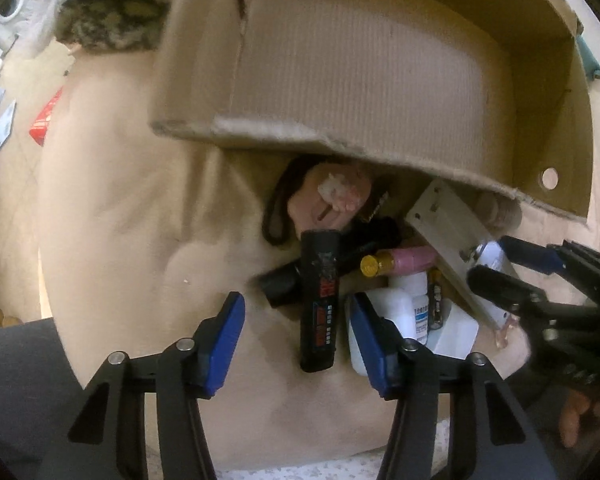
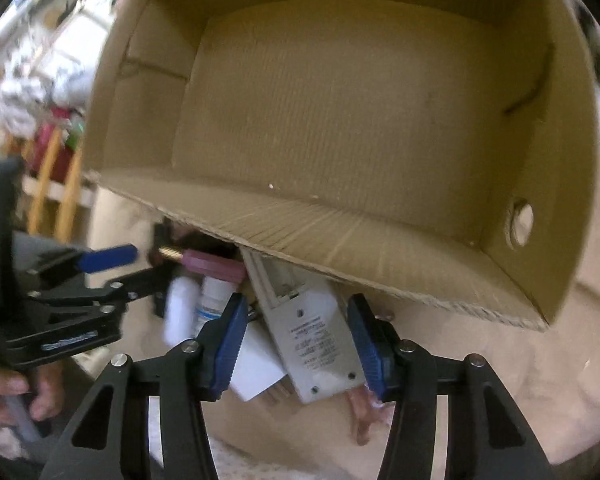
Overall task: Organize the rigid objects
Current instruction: 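Grasp the black tube with the left tool while the right tool grasps the white remote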
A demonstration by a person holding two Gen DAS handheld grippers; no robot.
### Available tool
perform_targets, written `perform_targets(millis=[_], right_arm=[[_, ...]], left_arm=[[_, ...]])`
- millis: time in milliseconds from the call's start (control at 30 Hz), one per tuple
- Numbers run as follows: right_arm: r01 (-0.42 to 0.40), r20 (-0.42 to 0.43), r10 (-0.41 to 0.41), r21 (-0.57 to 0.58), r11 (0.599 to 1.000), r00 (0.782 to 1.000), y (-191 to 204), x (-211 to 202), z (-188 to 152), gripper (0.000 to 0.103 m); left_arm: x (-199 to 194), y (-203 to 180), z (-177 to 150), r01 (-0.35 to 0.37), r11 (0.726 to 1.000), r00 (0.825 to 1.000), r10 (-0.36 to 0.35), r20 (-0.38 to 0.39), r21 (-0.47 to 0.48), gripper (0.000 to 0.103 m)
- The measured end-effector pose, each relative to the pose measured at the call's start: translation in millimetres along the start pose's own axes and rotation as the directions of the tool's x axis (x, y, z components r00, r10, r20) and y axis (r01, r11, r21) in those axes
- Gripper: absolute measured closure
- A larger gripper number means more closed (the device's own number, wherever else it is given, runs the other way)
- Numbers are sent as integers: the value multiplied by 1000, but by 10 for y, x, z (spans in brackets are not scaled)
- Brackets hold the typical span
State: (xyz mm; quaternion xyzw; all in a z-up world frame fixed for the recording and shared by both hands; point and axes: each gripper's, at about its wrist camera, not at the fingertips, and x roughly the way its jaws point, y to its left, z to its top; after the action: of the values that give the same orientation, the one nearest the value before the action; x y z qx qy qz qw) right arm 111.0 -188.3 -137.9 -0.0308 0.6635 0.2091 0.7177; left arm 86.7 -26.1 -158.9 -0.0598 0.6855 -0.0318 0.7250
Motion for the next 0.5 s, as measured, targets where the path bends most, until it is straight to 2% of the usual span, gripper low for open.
perform_targets(millis=[67,200,267,400,500], right_arm=[[51,-24,-52,-41,998,998,67,109,17,47],[84,-38,-87,-82,993,995,156,287,98,47],[104,-33,-108,-98,990,994,199,364,136,47],[136,-8,-139,-154,979,990,293,393,178,52],[115,-2,-117,-147,982,993,274,351,192,54]], left_arm=[[106,-20,26,-13,1000,1000,14,-17,18,64],[249,-38,69,-8,1000,999,9,-31,2,71],[293,-34,86,-38,999,999,38,-27,-9,84],[352,-6,110,-26,999,999,25,-30,-25,86],[344,-15,121,-24,999,1000,24,-14,-30,86]])
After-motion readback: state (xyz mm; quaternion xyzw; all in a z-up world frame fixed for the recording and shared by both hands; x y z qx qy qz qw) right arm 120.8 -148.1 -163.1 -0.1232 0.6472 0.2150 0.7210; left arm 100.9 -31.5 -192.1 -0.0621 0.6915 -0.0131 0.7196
